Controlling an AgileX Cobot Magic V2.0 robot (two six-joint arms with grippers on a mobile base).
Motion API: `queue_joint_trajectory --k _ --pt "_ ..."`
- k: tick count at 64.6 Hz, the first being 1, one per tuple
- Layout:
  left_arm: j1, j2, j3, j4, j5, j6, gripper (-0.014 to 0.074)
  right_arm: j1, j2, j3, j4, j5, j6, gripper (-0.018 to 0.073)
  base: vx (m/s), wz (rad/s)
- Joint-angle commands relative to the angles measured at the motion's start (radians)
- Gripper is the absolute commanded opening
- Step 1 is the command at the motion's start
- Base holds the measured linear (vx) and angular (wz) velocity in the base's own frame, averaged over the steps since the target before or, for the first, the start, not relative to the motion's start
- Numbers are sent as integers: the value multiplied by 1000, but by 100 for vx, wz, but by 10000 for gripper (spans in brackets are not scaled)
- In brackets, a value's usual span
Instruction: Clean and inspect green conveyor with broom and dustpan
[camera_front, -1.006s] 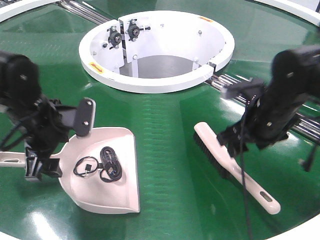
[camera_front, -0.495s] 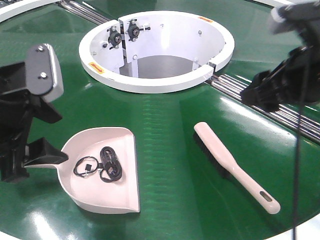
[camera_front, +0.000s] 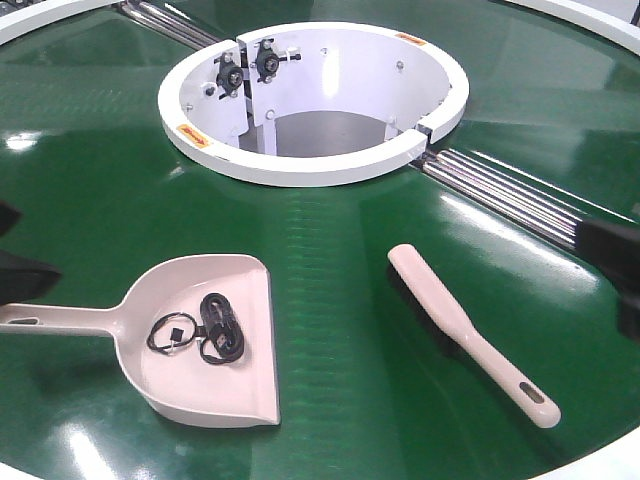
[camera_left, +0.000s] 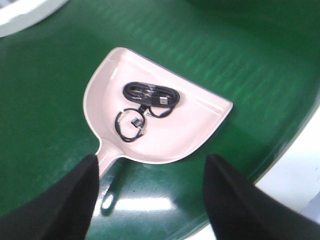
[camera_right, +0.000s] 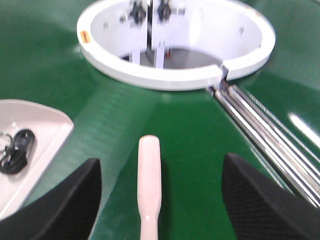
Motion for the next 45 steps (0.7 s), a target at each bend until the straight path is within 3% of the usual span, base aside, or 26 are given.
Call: queue_joint_trajectory --k 1,7,15,24,32,41,45 --pt "-5 -92 -18 -22 -39 -102 398 -3 -108 86 12 -188 -8 494 0 0" --pt "-5 -190 15 -22 -84 -169 392 -3 -219 188 12 -230 -7 494 0 0" --pt "-5 -351 146 -22 -258 -186 390 -3 -359 312 19 -301 12 494 0 0" --pt "-5 -557 387 -24 -521 -225 390 -3 -505 425 19 -427 12 494 0 0" --pt "-5 -693 624 -22 -705 -272 390 -3 -560 493 19 -443 12 494 0 0" --pt "-5 -761 823 -25 -786 -272 390 -3 -560 531 23 -443 12 494 0 0" --pt "-5 -766 868 -67 -797 -272 390 -3 -560 534 27 -442 12 489 0 0"
